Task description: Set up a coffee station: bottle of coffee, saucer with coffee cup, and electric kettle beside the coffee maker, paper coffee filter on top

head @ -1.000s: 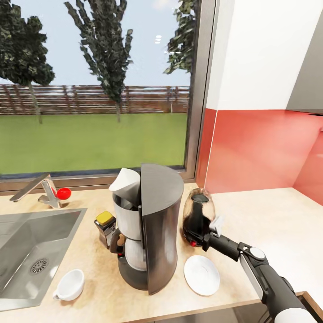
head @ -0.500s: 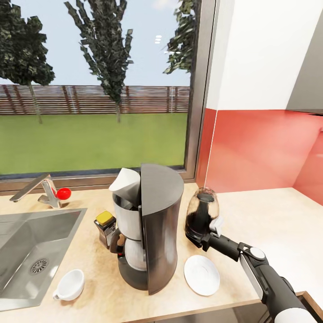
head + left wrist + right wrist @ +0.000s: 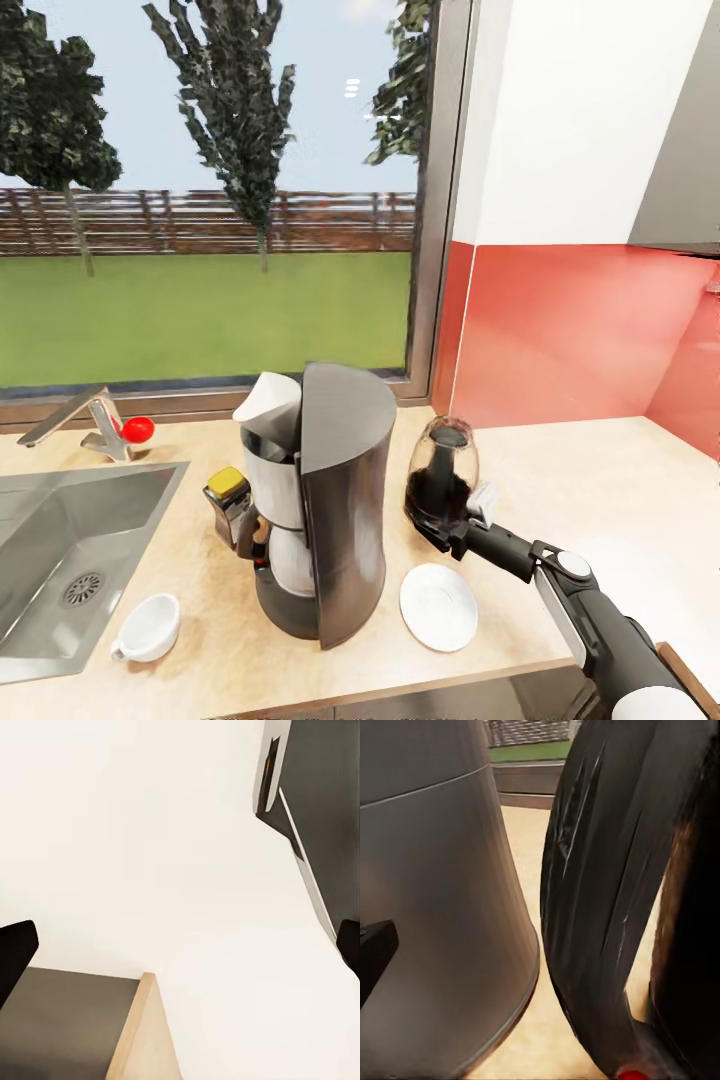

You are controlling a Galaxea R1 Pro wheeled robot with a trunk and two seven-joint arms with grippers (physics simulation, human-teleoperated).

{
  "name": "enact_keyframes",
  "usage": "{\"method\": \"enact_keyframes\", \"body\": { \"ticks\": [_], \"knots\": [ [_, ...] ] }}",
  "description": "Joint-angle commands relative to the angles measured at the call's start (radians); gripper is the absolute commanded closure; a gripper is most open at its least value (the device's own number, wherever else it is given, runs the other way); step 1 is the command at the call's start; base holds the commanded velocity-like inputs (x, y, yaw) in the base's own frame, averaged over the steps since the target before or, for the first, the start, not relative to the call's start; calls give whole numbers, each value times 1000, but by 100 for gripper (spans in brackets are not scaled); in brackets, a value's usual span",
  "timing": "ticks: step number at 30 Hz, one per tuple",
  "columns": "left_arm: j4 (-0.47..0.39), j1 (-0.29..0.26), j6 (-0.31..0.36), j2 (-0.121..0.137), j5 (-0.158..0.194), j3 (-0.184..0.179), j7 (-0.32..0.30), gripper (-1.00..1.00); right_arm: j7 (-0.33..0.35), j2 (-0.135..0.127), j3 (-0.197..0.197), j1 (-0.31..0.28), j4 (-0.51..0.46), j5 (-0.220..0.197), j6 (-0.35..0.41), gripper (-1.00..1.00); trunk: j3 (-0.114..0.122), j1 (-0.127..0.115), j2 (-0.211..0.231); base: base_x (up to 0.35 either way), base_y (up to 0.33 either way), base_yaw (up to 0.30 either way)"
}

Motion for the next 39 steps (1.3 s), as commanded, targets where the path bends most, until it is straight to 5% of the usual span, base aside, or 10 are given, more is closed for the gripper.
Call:
{"method": "enact_keyframes", "body": {
  "ticks": [1, 13, 39],
  "knots": [
    [1, -1, 3, 0, 10, -8, 2, -100, 1, -1, 3, -1, 1, -5, -3, -100, -2, 1, -2, -18, -44, 0],
    [1, -1, 3, 0, 9, -8, 2, -100, 1, -1, 3, -1, 1, -5, -3, -100, -2, 1, -2, -50, -54, 0],
    [-1, -1, 2, 2, 12, -5, 2, -100, 1, -1, 3, -1, 1, -7, -3, -100, -2, 1, -2, -253, -94, 0]
  ]
}}
